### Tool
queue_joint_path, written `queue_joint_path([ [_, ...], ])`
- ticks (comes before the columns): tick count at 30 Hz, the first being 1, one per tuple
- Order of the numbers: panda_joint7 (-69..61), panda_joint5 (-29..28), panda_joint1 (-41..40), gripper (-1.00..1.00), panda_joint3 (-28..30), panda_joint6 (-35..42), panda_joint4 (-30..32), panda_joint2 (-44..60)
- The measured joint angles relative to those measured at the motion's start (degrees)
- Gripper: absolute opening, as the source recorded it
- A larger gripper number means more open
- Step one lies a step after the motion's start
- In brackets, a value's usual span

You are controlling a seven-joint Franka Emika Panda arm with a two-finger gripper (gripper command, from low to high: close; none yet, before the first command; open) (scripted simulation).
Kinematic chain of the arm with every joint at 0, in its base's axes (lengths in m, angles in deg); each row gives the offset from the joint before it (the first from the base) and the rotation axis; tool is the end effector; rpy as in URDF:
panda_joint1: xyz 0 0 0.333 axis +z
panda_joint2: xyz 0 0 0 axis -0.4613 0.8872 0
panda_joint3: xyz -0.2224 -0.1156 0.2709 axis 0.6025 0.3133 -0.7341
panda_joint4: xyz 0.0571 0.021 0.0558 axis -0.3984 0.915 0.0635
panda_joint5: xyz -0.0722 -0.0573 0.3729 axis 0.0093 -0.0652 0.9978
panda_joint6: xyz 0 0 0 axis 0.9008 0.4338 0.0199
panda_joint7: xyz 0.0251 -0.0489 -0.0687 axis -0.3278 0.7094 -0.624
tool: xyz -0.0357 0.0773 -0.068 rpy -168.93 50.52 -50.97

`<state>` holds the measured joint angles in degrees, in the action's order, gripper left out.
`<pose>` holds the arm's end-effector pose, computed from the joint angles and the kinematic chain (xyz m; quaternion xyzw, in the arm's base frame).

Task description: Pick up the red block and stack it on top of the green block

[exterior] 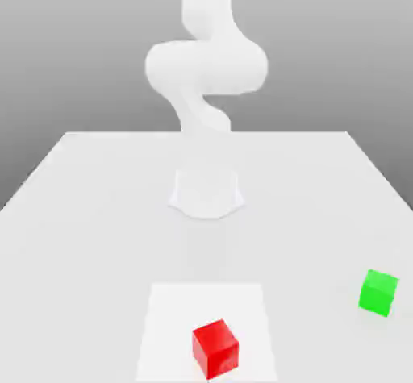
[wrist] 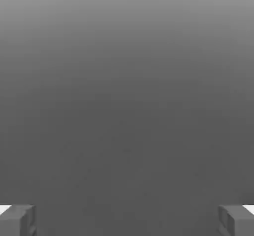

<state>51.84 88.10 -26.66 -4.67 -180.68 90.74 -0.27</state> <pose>0.3215 -0.0013 0.7275 -0.8600 0.3503 -0.3406 0.1470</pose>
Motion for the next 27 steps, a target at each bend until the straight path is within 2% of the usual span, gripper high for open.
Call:
queue_joint_path([
  [7,-9.7,2.5,4.4,0.0,3.7,-6.9,3.7,17.3],
  [16,-19.9,4.9,6.8,0.0,5.2,-14.3,7.7,36.1],
  [27,-27.1,3.5,6.7,0.0,4.6,-25.8,10.7,58.5],
])
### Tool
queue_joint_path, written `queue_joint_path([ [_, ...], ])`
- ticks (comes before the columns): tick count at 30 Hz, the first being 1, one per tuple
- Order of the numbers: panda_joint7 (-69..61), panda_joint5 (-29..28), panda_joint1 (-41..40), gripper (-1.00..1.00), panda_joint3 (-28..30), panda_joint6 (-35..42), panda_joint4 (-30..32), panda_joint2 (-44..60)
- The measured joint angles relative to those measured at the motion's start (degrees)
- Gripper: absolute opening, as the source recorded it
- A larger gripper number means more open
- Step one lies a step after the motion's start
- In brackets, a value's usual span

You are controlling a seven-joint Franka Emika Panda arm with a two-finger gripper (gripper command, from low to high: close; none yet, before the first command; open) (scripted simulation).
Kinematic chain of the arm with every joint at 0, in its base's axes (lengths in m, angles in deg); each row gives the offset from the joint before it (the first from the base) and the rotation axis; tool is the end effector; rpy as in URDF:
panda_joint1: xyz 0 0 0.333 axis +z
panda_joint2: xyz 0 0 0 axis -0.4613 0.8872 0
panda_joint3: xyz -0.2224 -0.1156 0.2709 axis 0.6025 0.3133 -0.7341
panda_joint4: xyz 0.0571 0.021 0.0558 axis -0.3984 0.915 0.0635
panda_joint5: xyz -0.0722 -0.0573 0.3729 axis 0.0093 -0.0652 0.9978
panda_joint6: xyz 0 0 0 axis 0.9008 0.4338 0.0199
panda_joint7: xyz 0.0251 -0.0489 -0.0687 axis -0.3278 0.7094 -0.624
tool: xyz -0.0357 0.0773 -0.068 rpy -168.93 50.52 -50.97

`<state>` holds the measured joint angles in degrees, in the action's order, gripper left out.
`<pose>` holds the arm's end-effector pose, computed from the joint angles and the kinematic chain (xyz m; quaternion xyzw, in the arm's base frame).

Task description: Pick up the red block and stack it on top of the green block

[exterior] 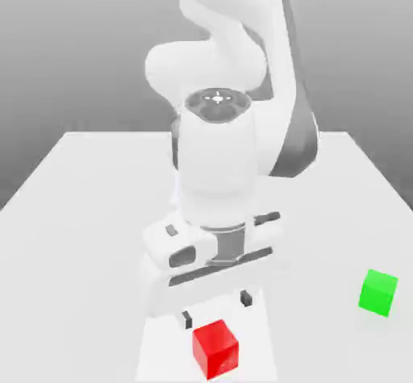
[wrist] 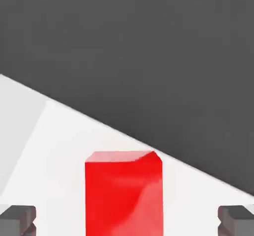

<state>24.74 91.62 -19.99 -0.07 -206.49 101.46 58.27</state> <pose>0.4798 0.0149 0.2392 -0.9871 0.1602 -0.0018 0.0003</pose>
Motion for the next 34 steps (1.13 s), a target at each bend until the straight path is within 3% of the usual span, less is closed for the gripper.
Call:
queue_joint_path([
  [2,-0.7,0.9,-0.7,0.0,-0.9,-3.4,-0.6,4.1],
  [3,-1.0,1.2,-0.9,-1.0,-1.2,-4.5,-0.8,5.4],
  [10,-0.9,1.1,-0.9,-1.0,-1.2,-4.4,-0.8,5.4],
  [15,0.9,-1.3,-0.2,-1.0,-0.3,3.1,0.7,-3.6],
  [22,8.6,-3.3,11.7,-1.0,-10.6,6.7,3.0,-9.4],
  [25,13.3,-4.7,21.6,-1.0,-15.9,7.9,3.9,-11.5],
  [30,17.9,-9.2,23.9,-1.0,-14.8,0.3,3.6,-3.6],
  [31,18.2,-9.7,24.2,1.0,-14.4,-0.8,3.6,-2.4],
  [34,18.2,-9.7,24.2,1.0,-14.4,-0.8,3.6,-2.4],
])
